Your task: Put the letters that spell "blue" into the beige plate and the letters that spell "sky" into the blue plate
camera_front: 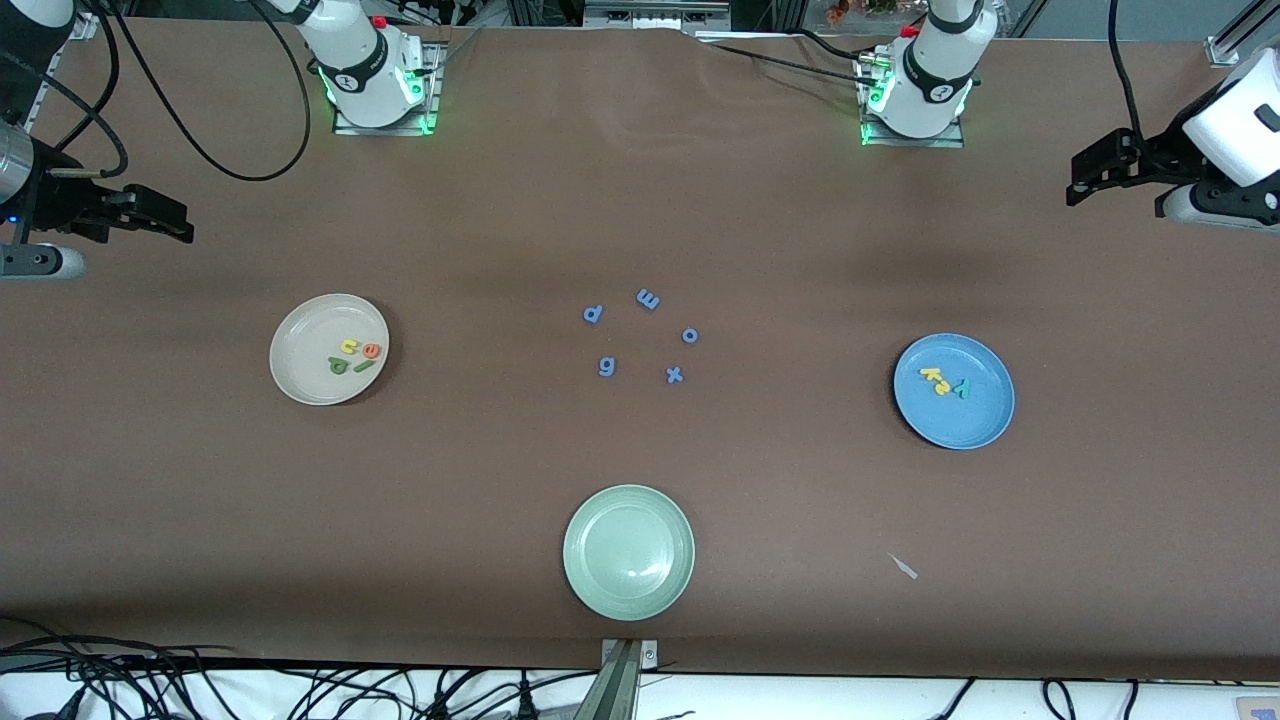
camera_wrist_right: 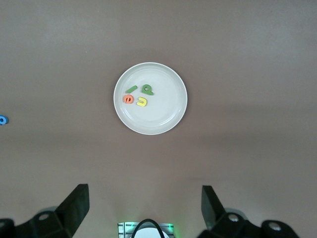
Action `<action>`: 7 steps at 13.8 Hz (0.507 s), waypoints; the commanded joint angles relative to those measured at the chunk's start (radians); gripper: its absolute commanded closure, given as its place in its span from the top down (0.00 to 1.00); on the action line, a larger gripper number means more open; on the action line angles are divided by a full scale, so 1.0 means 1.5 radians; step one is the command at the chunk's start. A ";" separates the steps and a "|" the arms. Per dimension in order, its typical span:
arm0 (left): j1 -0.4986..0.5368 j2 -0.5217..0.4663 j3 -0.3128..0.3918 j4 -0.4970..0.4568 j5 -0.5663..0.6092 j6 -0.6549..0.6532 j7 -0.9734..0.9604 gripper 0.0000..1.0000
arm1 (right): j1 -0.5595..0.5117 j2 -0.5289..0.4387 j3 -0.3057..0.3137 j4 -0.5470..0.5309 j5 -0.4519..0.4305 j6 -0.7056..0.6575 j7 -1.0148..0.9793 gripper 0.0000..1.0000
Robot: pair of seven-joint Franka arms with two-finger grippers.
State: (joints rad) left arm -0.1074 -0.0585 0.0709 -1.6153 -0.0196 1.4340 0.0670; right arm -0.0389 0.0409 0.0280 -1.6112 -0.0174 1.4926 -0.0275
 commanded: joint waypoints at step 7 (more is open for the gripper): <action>0.001 0.008 -0.003 0.020 0.010 -0.015 -0.006 1.00 | 0.003 0.009 0.000 0.020 0.007 -0.016 0.009 1.00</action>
State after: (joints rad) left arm -0.1074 -0.0585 0.0709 -1.6153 -0.0196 1.4340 0.0670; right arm -0.0373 0.0420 0.0283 -1.6111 -0.0173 1.4921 -0.0275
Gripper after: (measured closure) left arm 0.000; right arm 0.000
